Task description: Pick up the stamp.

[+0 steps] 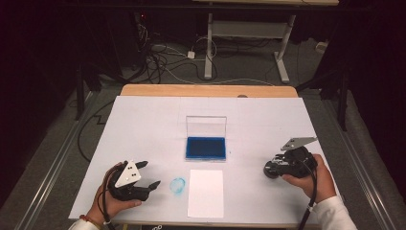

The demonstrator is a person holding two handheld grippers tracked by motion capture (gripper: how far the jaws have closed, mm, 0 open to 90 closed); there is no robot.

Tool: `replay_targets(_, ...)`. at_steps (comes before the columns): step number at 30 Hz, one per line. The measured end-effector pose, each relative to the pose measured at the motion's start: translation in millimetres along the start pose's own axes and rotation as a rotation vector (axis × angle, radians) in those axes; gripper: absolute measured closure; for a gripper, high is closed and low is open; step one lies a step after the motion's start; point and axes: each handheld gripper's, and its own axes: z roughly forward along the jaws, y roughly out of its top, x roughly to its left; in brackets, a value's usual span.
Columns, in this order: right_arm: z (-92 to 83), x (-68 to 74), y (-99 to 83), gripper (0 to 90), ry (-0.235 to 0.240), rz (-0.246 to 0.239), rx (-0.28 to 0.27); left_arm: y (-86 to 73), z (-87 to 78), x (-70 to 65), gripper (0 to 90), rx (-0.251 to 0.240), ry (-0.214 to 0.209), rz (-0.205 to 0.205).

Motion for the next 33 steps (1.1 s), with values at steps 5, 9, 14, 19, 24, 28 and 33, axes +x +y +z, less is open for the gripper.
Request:
replay_targets(5,-5.6,1.6,1.2,56.9,0.000,-0.013,-0.033,-1.4,-1.3,0.8,21.2,-0.007,0.005,-0.005)
replay_targets(9,-10.7,3.8,1.6,56.9,-0.019,-0.024,-0.055,-0.6,-0.4,3.3,21.1,-0.017,0.013,-0.014)
replay_targets(14,-14.9,4.2,2.9,56.9,-0.014,-0.042,-0.073,-4.3,0.5,5.8,21.1,-0.004,0.017,-0.015)
replay_targets(19,-17.6,7.1,5.7,56.9,-0.014,-0.057,-0.098,-4.0,-1.3,5.7,20.9,-0.013,0.016,-0.017)
replay_targets(24,-22.1,11.2,7.5,56.9,-0.023,-0.071,-0.115,-4.4,-2.5,4.6,20.9,-0.012,0.016,-0.009)
replay_targets(28,-26.8,14.5,7.9,56.9,-0.032,-0.071,-0.144,-4.4,-3.1,4.1,21.0,-0.015,0.016,-0.010)
replay_targets(33,-31.2,14.9,8.9,56.9,-0.041,-0.057,-0.184,-6.2,-4.2,4.4,21.0,-0.011,0.016,-0.012)
